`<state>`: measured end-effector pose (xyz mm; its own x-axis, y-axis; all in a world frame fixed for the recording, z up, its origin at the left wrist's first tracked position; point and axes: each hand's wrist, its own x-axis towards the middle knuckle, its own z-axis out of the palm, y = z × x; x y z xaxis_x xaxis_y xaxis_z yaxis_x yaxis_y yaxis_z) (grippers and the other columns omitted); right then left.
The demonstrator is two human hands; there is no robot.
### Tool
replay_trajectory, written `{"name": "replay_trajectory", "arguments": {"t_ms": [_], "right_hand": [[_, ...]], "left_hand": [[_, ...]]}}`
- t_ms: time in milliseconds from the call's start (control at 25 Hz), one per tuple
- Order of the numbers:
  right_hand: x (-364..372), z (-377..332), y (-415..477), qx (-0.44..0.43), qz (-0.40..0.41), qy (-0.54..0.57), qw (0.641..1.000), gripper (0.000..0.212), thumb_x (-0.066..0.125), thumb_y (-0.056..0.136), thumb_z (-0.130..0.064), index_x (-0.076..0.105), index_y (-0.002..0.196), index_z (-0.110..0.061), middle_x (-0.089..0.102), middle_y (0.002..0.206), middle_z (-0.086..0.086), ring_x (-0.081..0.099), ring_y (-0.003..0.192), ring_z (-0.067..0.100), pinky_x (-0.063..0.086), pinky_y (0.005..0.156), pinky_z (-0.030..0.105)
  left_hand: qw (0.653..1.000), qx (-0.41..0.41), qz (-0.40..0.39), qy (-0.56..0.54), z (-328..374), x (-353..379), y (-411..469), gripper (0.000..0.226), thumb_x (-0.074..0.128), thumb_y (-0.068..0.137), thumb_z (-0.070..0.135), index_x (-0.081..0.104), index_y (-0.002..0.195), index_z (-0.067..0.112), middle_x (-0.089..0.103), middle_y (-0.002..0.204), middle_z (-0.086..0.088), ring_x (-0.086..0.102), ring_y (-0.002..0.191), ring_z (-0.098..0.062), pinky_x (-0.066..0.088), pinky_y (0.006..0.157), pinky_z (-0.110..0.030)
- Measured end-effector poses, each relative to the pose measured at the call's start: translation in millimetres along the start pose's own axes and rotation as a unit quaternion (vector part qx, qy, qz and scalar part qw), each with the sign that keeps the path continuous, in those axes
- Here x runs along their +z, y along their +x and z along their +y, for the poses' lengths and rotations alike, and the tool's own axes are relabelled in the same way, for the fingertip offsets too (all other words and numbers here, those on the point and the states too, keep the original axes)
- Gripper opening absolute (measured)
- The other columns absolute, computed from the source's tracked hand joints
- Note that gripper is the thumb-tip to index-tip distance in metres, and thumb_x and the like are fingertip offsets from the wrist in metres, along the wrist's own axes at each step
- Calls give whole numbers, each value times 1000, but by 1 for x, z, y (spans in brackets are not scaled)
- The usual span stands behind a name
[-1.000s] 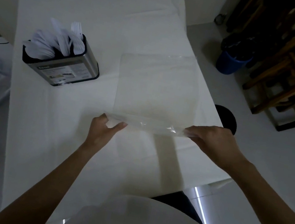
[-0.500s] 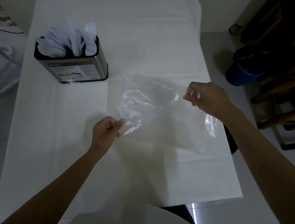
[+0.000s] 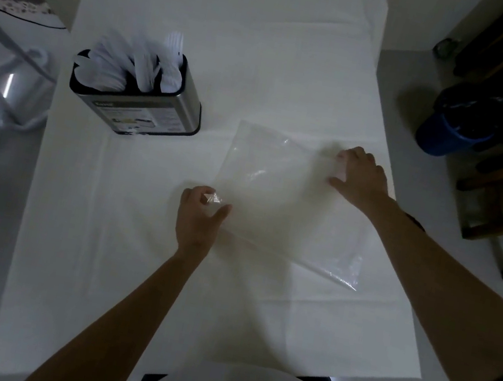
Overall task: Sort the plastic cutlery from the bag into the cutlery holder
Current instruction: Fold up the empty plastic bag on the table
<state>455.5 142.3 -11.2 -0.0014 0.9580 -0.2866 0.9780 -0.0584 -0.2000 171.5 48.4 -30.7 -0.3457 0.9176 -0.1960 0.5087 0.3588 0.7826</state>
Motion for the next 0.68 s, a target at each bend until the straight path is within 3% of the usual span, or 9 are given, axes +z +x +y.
{"name": "replay_trajectory", "arguments": {"t_ms": [120,200,360,480,560,680], "right_hand": [[3,1,2,1,4,-20,1000,49,63,85,-36,50,124,-9,49,124,13,47,115,31,41,91,42],[3,3,2,14,5,0,1000,40,63,85,-33,54,116,-9,53,118,13,49,111,31,39,90,41],[-4,13,-15,68,-22,178,981,21,65,84,-27,53,91,-11,60,91,10,58,84,28,45,70,33],[4,18,-51,128,-69,358,922,19,70,82,-19,53,79,-12,65,80,12,61,68,23,49,62,28],[17,14,-84,162,-25,465,870,24,70,82,-17,49,71,-17,67,79,15,61,62,21,49,59,31],[45,-6,-135,240,68,562,788,19,66,87,-15,49,77,-17,70,75,9,61,48,7,49,50,22]], "left_hand": [[999,-36,14,-26,2,6,-1,57,79,72,21,51,121,9,42,112,-4,48,97,-16,46,78,-26],[987,-99,48,-114,8,6,-4,67,80,72,21,45,128,11,44,118,-2,53,102,-20,51,83,-29],[916,-223,58,-329,25,5,-13,65,72,81,20,37,134,8,53,122,-8,61,107,-27,56,78,-30],[910,-245,-30,-333,20,14,-18,57,69,83,28,46,131,6,60,122,-15,65,100,-24,56,82,-35],[930,-232,-94,-268,22,20,-28,49,67,84,34,53,124,9,64,116,-13,67,94,-22,57,83,-38],[937,-190,-157,-245,22,24,-52,38,67,85,30,53,116,13,67,104,-13,70,73,-24,59,61,-34]]}}
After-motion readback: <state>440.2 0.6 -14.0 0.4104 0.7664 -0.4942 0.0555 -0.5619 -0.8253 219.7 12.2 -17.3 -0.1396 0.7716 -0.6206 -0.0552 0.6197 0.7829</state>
